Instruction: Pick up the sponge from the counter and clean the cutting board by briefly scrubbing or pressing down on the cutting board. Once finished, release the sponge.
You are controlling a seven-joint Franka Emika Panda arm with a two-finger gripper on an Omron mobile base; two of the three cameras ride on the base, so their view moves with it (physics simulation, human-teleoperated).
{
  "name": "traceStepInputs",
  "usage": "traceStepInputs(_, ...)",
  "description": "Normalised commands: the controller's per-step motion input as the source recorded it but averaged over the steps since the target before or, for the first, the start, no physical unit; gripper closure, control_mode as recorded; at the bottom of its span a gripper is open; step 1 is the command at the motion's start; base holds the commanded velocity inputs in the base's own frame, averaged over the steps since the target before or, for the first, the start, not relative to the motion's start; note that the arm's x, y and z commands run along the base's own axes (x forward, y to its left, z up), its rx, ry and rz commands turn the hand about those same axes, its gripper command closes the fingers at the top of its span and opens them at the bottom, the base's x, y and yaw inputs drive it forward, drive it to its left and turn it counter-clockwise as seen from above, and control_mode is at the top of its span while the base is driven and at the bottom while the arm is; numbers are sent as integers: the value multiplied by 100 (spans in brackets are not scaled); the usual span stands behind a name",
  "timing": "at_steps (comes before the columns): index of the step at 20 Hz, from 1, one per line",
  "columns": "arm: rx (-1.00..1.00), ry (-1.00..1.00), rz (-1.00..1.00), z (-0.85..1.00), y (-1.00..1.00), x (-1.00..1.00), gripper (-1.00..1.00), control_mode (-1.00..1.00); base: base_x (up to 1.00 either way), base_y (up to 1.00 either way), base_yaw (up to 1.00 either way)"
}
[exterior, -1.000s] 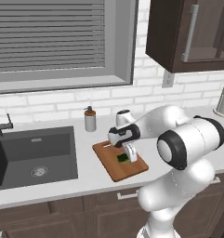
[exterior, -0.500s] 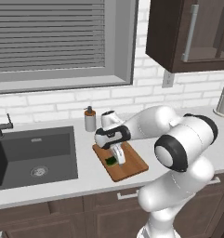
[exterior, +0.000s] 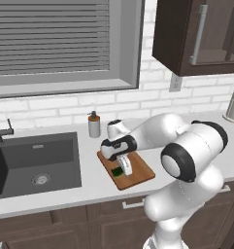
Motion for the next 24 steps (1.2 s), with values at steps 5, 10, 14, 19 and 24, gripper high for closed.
traceStepInputs(5,-7,0,0,-39,-44,27,100,-100,0,0,0)
traceStepInputs(10,-5,0,-1,-26,-64,16,100,-100,0,0,0)
traceStepInputs(14,-2,-4,-4,-9,-88,0,100,-100,0,0,0)
traceStepInputs(19,0,-4,-5,-11,-88,0,100,-100,0,0,0)
traceStepInputs(24,0,0,-1,-4,-16,26,100,-100,0,0,0)
